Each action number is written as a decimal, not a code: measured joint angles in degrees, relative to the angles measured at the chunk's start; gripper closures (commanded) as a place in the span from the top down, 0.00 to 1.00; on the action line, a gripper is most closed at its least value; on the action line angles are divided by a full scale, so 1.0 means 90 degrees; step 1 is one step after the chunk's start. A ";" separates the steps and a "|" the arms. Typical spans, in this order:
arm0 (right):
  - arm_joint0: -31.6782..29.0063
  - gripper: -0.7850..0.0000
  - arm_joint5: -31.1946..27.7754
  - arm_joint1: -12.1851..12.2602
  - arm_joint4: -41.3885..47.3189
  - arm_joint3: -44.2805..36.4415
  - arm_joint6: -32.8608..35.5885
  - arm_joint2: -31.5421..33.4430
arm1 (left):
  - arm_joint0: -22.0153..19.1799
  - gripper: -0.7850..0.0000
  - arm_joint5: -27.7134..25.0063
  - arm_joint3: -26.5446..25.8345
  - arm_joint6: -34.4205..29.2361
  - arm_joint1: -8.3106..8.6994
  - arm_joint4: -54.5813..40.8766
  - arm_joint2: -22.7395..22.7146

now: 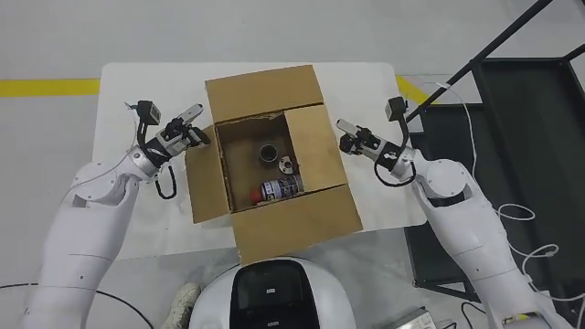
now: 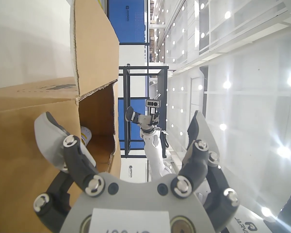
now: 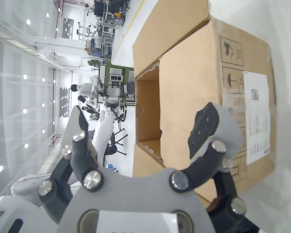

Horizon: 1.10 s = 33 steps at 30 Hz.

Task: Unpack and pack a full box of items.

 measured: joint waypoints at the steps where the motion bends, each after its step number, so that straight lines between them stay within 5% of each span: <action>1: -0.0032 1.00 -0.0004 0.0003 0.0008 -0.0007 0.0007 0.0026 | -0.0062 1.00 0.0007 0.0052 0.0012 -0.0017 -0.0007 0.0051; 19: -0.0774 1.00 -0.0046 0.0085 0.0155 -0.0589 0.0092 0.0669 | -0.0876 1.00 -0.0237 0.0637 0.0111 -0.0291 -0.0327 0.0584; 27: -0.0849 1.00 -0.0259 0.0099 0.0494 -0.0686 0.0561 0.0770 | -0.0096 1.00 -0.0191 -0.0844 -0.0350 -0.0070 -0.0103 -0.0075; 33: -0.0992 1.00 -0.0339 0.0132 0.0653 -0.0683 0.0848 0.0981 | 0.0088 1.00 0.0363 -0.2106 -0.0325 -0.0033 0.0580 0.0073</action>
